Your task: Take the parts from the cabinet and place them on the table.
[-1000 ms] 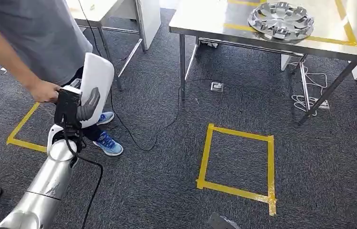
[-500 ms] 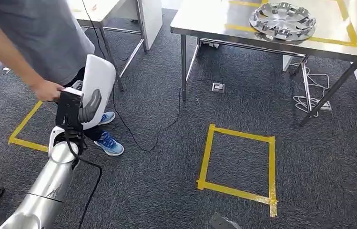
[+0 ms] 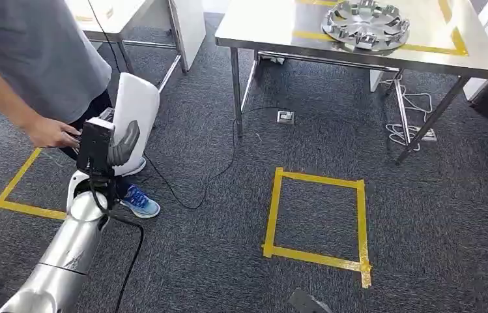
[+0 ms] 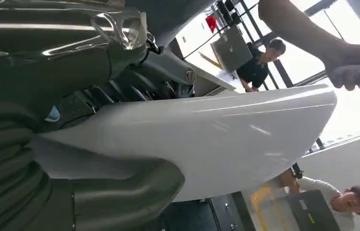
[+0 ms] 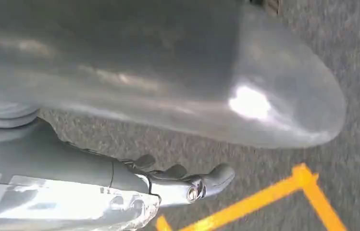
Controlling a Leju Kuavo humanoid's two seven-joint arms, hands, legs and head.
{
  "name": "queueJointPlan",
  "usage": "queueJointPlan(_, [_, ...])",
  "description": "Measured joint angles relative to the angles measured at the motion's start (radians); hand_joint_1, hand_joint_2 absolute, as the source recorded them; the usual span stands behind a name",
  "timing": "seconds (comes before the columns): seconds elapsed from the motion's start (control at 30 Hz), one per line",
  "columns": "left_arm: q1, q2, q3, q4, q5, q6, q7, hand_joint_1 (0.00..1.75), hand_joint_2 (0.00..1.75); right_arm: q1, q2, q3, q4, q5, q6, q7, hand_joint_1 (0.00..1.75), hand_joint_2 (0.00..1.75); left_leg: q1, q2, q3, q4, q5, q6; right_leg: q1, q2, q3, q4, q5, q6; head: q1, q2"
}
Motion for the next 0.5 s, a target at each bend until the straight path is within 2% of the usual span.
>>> queueJointPlan(0.03, [-0.004,-0.001,-0.001,0.0,0.0,0.0,-0.001,1.75,1.75,0.001,0.0,0.0,0.0,0.0,0.0,0.0,0.0,0.0,-0.001,0.004,0.003,-0.009,0.005,0.005,0.002,0.005,0.001,-0.005,0.003,0.007,0.0,0.0])
queueJointPlan(0.07, [-0.007,-0.002,-0.001,0.0,0.0,0.0,-0.002,1.75,1.75,0.001,0.0,-0.002,0.0,0.002,0.0,0.0,0.0,0.0,0.006,0.015,0.014,-0.027,0.015,0.012,0.008,0.004,0.004,-0.014,0.004,0.014,0.001,0.0])
queueJointPlan(0.1, [-0.009,-0.008,-0.001,0.001,0.0,0.0,-0.005,1.75,1.75,0.0,0.0,-0.005,0.0,0.003,0.0,0.0,0.0,0.0,0.008,0.02,0.022,-0.042,0.021,0.016,0.006,-0.017,-0.011,0.012,-0.012,0.009,0.002,0.0])
queueJointPlan(0.17, [-0.011,-0.008,0.0,0.005,0.002,0.001,-0.007,1.75,1.75,-0.004,-0.002,-0.008,0.0,0.004,0.0,0.0,0.0,0.0,0.008,0.032,0.02,-0.043,0.023,0.019,0.007,-0.038,-0.085,0.165,-0.077,-0.004,0.003,0.0])
queueJointPlan(0.2, [-0.008,-0.007,0.0,0.009,0.002,0.001,-0.007,1.75,1.75,-0.002,-0.003,-0.009,0.0,0.004,0.0,0.0,0.0,0.0,0.006,0.038,0.019,-0.042,0.023,0.019,0.006,-0.043,-0.128,0.251,-0.104,-0.005,0.003,0.0])
queueJointPlan(0.23, [-0.006,-0.008,0.0,0.011,0.003,0.001,-0.007,1.75,1.75,0.001,-0.004,-0.009,0.0,0.005,0.0,0.0,0.0,0.0,0.004,0.043,0.018,-0.041,0.022,0.019,0.007,-0.045,-0.152,0.297,-0.11,-0.001,0.003,0.0])
queueJointPlan(0.27, [-0.004,-0.009,-0.001,0.015,0.003,0.001,-0.007,1.75,1.75,0.002,-0.004,-0.009,0.0,0.006,0.0,0.0,0.0,0.0,0.004,0.048,0.017,-0.04,0.022,0.019,0.006,-0.047,-0.15,0.292,-0.103,0.006,0.003,0.0])
queueJointPlan(0.3, [-0.003,-0.01,-0.001,0.016,0.003,0.001,-0.007,1.75,1.75,0.003,-0.004,-0.009,0.0,0.006,0.0,0.0,0.0,0.0,0.004,0.053,0.017,-0.038,0.02,0.016,0.006,-0.049,-0.126,0.244,-0.081,0.015,0.003,0.0])
queueJointPlan(0.33, [-0.003,-0.01,-0.001,0.016,0.003,0.001,-0.007,1.75,1.75,0.003,-0.005,-0.01,0.0,0.008,0.0,0.0,0.0,0.0,0.004,0.057,0.017,-0.034,0.018,0.014,0.006,-0.056,-0.084,0.164,-0.049,0.025,0.003,0.0])
queueJointPlan(0.37, [-0.004,-0.01,-0.001,0.016,0.005,0.002,-0.008,1.75,1.75,0.002,-0.007,-0.011,0.0,0.009,0.0,0.0,0.0,0.0,0.004,0.063,0.018,-0.028,0.013,0.01,0.007,-0.073,-0.027,0.057,-0.014,0.031,0.004,0.0])
queueJointPlan(0.4, [-0.004,-0.009,-0.001,0.016,0.005,0.003,-0.008,1.75,1.75,0.0,-0.007,-0.011,0.0,0.01,0.0,0.0,0.0,0.0,0.0,0.067,0.015,-0.021,0.007,0.003,0.01,-0.103,0.0,-0.005,-0.013,0.021,0.003,0.0])
queueJointPlan(0.43, [-0.004,-0.008,-0.001,0.016,0.006,0.005,-0.008,1.75,1.75,0.0,-0.007,-0.011,0.0,0.012,0.001,0.0,0.0,0.0,-0.007,0.07,0.011,-0.014,0.003,-0.002,0.012,-0.084,0.008,-0.007,-0.006,0.009,0.002,0.0])
queueJointPlan(0.47, [-0.003,-0.008,-0.001,0.016,0.006,0.005,-0.009,1.75,1.75,-0.001,-0.006,-0.011,0.0,0.015,0.001,0.001,0.0,0.0,-0.007,0.073,0.011,-0.014,0.002,-0.004,0.014,-0.079,0.006,-0.004,-0.005,0.003,0.002,0.0])
queueJointPlan(0.5, [-0.002,-0.008,-0.001,0.015,0.006,0.006,-0.009,1.75,1.75,0.0,-0.007,-0.011,0.0,0.015,0.002,0.001,0.0,0.0,-0.005,0.078,0.012,-0.014,0.003,-0.005,0.016,-0.075,0.005,-0.004,-0.006,0.002,0.002,0.0])
